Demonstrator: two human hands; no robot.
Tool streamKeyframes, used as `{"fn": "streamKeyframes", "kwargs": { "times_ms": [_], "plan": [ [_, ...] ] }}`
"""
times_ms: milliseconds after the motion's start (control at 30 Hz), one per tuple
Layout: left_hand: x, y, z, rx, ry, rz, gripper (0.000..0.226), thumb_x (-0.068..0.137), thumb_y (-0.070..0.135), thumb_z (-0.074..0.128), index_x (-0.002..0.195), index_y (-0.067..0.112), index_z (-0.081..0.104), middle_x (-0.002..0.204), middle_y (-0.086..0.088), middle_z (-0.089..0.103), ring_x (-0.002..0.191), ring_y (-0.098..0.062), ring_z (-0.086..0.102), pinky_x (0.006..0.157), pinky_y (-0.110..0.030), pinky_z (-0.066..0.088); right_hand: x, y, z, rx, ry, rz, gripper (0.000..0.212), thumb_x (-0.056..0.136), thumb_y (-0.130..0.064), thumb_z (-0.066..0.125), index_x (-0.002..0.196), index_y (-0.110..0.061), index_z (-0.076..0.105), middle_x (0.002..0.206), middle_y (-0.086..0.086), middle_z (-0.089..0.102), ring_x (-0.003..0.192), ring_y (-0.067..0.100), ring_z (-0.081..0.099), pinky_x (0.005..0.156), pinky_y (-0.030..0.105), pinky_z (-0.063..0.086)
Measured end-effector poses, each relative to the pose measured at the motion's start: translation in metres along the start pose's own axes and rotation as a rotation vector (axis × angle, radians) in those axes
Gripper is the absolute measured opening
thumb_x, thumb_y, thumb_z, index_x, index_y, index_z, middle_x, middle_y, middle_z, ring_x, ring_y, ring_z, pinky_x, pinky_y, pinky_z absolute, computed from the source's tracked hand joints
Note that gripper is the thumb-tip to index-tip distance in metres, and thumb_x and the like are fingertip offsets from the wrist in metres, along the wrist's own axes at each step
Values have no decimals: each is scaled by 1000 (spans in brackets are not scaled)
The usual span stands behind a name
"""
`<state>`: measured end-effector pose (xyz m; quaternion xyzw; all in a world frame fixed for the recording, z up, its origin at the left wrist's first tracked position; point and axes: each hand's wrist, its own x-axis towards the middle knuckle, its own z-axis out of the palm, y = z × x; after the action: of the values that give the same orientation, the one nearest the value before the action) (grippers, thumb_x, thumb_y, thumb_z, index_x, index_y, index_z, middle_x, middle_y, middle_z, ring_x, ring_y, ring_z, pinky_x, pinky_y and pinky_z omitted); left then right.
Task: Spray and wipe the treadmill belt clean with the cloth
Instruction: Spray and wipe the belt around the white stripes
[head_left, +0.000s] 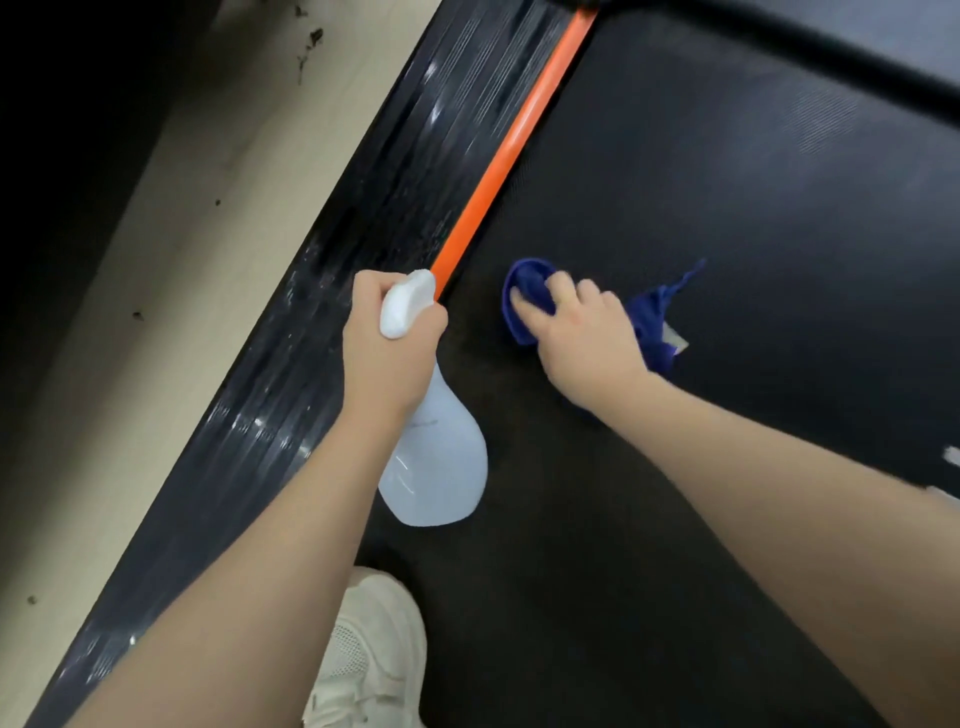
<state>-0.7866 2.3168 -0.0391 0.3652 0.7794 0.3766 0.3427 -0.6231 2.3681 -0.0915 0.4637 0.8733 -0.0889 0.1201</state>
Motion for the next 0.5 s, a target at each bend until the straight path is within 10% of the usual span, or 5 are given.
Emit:
{"fn": "streamKeyframes", "kwargs": {
  "times_ms": [100,267,500],
  "plan": [
    [0,4,5,32,-33,9,21,83,10,64,96,17,49,83,15,51,69,15,49,57,-5,38,-47,-13,14,-33,-104,-425,55,89,-22,55,141,-25,38,126,17,43,98,33,49,76,40,41],
    [-12,15,19,98,-151,68,22,85,13,63,99,22,49,88,15,55,80,5,54,69,-19,46,-28,35,7,72,82,260,52,90,-16,46,140,-27,40,124,19,47,93,36,51,74,41,40],
    [-45,38,53,157,-420,96,15,85,11,64,97,13,54,88,11,58,78,-1,54,67,-19,43,-115,26,6,155,-223,-169,55,98,-19,36,148,-36,18,145,10,22,118,31,37,91,37,34]
  ]
}}
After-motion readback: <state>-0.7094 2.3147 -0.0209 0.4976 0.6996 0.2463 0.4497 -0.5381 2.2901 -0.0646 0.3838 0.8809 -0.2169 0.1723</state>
